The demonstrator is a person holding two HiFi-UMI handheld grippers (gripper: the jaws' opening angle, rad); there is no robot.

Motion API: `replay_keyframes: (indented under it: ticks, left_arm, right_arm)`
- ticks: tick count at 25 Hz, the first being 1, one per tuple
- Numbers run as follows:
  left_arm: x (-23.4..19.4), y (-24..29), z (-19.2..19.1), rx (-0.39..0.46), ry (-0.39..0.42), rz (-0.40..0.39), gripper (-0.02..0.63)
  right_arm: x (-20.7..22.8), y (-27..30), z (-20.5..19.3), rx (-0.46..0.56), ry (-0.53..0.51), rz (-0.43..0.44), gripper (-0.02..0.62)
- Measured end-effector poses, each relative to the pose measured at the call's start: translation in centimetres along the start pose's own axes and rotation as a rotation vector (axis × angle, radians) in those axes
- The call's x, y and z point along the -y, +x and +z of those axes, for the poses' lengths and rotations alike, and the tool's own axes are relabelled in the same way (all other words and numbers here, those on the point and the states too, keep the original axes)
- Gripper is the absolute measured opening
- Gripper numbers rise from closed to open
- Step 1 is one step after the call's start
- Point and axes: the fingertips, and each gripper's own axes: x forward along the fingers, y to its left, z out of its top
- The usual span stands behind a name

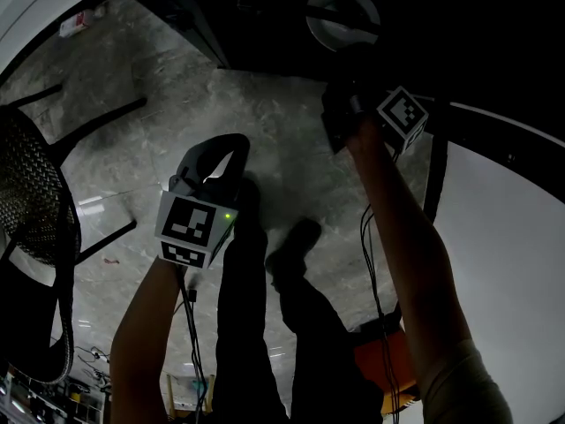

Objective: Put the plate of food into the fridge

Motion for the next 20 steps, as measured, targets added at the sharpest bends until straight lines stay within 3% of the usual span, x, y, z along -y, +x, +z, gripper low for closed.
replay_keyframes:
  ticks: [9, 14, 20]
  left_arm:
    - [-0.1, -0.2, 0.2, 0.01, -0.005, 0.021, 0.011]
    - [-0.2, -0.3, 0.5, 0.017, -0.009, 0.031, 0.011]
    - [-0.6, -0.8, 0.7, 0.011, 0.0, 0.048, 0.012]
  right_arm:
    - [-0.2, -1.3, -0.1, -0.032, -0.065, -0.013, 0.08]
    - [-1.1, -1.5, -2.6, -0.14, -0.163, -0.005, 0.026]
    - [-2.6, -1.7, -5.6, -0.246, -0.258, 0.009, 0.02]
